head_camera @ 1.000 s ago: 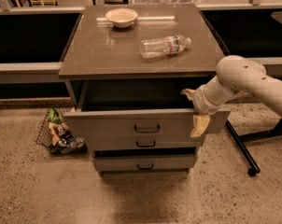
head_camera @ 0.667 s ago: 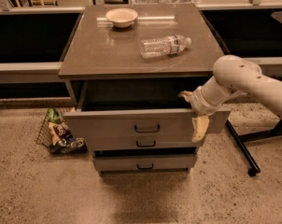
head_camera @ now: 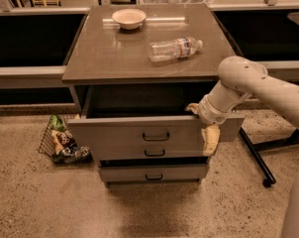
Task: Open top drawer
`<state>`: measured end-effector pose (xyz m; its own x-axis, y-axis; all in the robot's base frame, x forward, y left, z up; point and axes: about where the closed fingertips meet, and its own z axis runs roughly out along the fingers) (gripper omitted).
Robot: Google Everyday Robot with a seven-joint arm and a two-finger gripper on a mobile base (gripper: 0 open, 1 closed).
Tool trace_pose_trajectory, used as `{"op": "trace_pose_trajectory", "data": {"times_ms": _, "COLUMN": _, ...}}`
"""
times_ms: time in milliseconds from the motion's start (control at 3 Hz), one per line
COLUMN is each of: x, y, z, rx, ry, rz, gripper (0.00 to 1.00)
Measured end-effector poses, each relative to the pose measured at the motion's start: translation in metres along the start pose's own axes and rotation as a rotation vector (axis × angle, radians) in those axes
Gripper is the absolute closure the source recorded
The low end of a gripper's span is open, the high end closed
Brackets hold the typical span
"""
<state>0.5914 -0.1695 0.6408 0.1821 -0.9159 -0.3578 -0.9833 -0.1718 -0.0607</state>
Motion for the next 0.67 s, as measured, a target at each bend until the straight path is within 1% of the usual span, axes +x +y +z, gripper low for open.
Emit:
{"op": "trace_pose_trajectory", "data": {"times_ms": 333, "x": -0.006, "y": 0.014, "z": 0.005, "rx": -0.085, "ry": 0.005, "rz": 0.018, "gripper": 0.18}}
{"op": "trace_pose_trajectory", "data": {"times_ms": 667, "x": -0.019, "y": 0.034, "z": 0.0, "rx": -0.13, "ry": 0.005, "rz": 0.022, "gripper": 0.41}}
